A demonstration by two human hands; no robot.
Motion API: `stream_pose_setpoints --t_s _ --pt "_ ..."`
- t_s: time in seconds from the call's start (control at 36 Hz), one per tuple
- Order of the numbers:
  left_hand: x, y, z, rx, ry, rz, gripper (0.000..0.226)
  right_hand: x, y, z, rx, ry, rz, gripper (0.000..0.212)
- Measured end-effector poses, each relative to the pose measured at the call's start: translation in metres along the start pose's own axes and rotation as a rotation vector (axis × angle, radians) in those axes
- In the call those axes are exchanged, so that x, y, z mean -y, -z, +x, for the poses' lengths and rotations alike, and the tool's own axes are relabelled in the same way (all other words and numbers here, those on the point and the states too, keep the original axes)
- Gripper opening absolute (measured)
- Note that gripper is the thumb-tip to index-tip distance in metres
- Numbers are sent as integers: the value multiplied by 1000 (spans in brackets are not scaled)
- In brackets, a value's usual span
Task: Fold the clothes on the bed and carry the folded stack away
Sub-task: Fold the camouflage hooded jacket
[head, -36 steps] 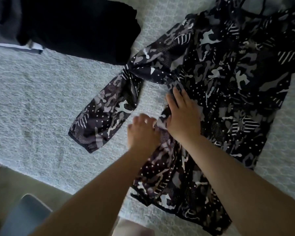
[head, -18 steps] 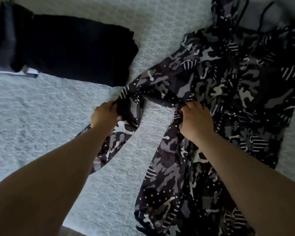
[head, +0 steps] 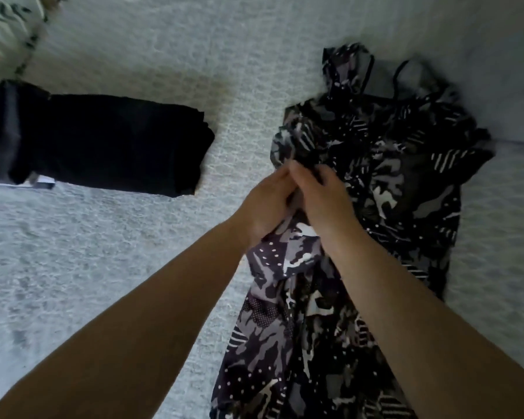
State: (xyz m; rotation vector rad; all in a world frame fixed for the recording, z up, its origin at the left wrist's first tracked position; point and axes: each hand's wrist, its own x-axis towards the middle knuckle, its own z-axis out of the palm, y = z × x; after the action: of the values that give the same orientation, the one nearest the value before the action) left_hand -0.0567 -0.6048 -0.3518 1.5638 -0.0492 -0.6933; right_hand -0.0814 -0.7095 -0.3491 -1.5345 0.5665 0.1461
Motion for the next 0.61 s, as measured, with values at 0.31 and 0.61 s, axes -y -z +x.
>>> stream_pose_setpoints --t_s 0.31,0.61 --pt "35 -105 56 -188 -3 688 37 -33 229 31 -378 -436 -279 35" --pt "95 -101 109 -38 84 1387 65 -82 221 39 -190 -286 -1078 77"
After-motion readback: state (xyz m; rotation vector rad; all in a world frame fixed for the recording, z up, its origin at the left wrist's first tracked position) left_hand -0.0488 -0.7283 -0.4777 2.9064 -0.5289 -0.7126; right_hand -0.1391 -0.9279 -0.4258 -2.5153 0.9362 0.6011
